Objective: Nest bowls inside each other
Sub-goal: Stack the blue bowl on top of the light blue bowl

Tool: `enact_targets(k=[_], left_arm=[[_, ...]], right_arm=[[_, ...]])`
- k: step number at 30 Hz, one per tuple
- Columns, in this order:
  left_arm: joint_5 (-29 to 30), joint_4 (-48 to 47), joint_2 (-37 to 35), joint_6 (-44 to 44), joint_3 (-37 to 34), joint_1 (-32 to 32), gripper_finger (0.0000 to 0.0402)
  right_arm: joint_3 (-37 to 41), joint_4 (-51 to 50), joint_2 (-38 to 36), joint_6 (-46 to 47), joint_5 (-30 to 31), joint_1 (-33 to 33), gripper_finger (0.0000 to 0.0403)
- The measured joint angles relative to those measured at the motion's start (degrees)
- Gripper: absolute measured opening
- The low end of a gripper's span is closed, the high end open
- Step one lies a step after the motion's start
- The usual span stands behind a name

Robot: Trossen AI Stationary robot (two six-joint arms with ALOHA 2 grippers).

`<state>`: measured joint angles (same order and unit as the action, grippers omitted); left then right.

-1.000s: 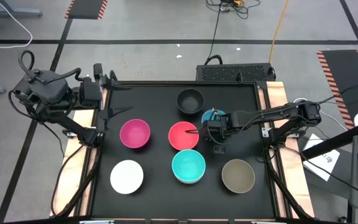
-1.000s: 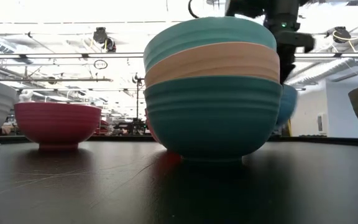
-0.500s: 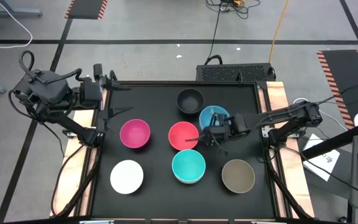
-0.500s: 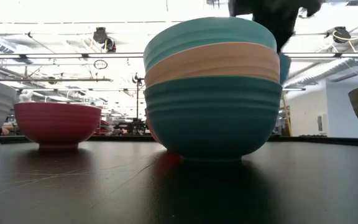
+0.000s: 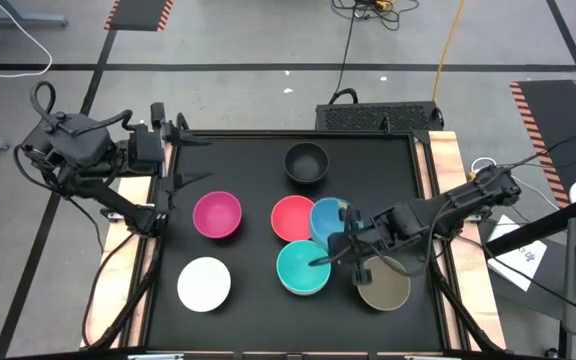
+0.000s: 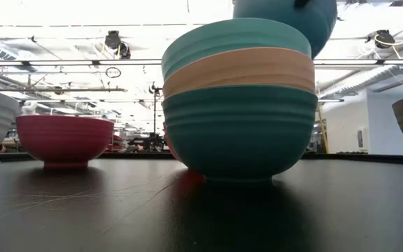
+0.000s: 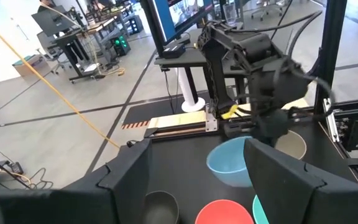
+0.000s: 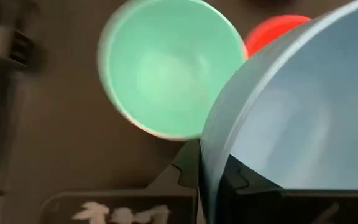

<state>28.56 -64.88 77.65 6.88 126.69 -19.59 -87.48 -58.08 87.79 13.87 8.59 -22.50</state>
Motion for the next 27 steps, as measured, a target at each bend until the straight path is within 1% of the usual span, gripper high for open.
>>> enact_targets(k=[4,10,12,18,20,23,27], left_arm=[[0.0,0.0,0.0,-0.1,0.0,0.0,0.0257],[0.0,0.4,0.3,-0.6,0.0,0.0,0.0257],[0.0,0.4,0.4,-1.0,0.0,0.0,0.0257],[0.0,0.4,0.3,-0.9,0.0,0.0,0.0257],[0.0,0.4,0.3,-0.8,0.0,0.0,0.0257],[0.1,0.4,0.3,-0.8,0.0,0.0,0.0257],[0.1,0.4,0.3,-0.9,0.0,0.0,0.0257]], right_arm=[[0.0,3.8,0.0,-0.8,-1.4,-1.4,0.0000],[0.0,5.4,0.1,-4.1,-3.0,-1.1,0.0000],[0.0,6.2,0.3,-5.6,-5.6,-0.5,0.0000],[0.0,8.1,0.3,-7.8,-9.4,0.0,0.0000],[0.0,9.1,0.3,-8.9,-11.6,-0.2,0.0000],[-0.1,11.4,1.4,-9.4,-12.9,-0.5,0.0000],[-0.5,11.1,5.0,-9.9,-14.9,-0.3,0.0000]])
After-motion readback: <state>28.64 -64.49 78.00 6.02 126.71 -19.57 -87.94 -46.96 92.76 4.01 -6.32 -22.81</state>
